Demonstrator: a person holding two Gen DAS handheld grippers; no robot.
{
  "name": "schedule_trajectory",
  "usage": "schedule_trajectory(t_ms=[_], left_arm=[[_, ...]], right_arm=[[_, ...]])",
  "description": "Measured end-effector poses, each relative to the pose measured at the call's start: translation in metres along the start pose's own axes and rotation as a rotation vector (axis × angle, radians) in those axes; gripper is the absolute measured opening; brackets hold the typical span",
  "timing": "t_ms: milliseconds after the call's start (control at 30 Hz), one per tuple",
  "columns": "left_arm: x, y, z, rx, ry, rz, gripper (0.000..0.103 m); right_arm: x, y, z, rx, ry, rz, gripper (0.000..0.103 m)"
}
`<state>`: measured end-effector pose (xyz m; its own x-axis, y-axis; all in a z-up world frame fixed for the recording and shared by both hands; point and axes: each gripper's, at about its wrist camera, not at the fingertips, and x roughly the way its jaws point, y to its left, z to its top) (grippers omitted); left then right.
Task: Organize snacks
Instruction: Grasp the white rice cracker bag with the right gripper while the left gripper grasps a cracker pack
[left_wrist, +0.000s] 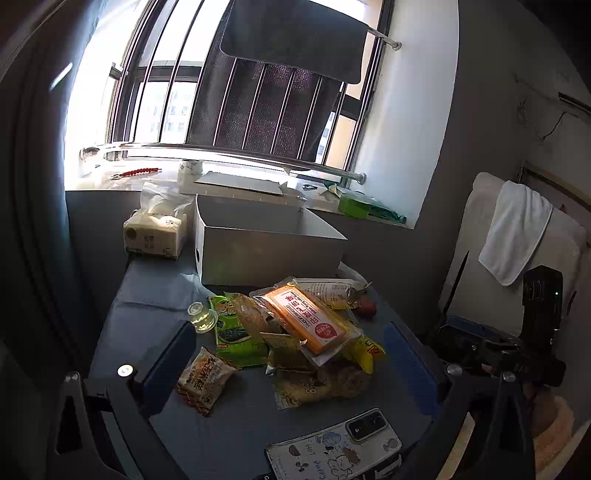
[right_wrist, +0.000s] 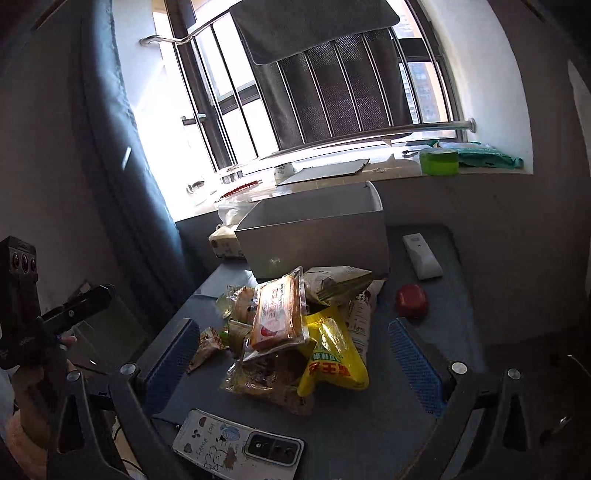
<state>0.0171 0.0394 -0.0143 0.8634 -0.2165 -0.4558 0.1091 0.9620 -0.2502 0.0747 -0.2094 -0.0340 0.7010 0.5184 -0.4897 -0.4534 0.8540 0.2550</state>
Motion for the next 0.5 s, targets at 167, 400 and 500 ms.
schedule_trajectory(t_ms=[167,400,500], left_arm=[[-0.003,-0.004,-0.009,0.018,0.009,-0.002,0.103],[0.003,-0.007,-0.014,0.035,0.024,-0.005,0.103],[0.006,-0.006,-0.015,0.043,0.029,0.006,0.103]], right_arm=[[0.012,-0.006,-0.019,0.015,0.058,0.006,0.103],[0.049,-0.014,-0.001,0.004,0.076,0.017,0.103],[0.084,-0.021,0.017,0.009,0.120,0.024,0.103]])
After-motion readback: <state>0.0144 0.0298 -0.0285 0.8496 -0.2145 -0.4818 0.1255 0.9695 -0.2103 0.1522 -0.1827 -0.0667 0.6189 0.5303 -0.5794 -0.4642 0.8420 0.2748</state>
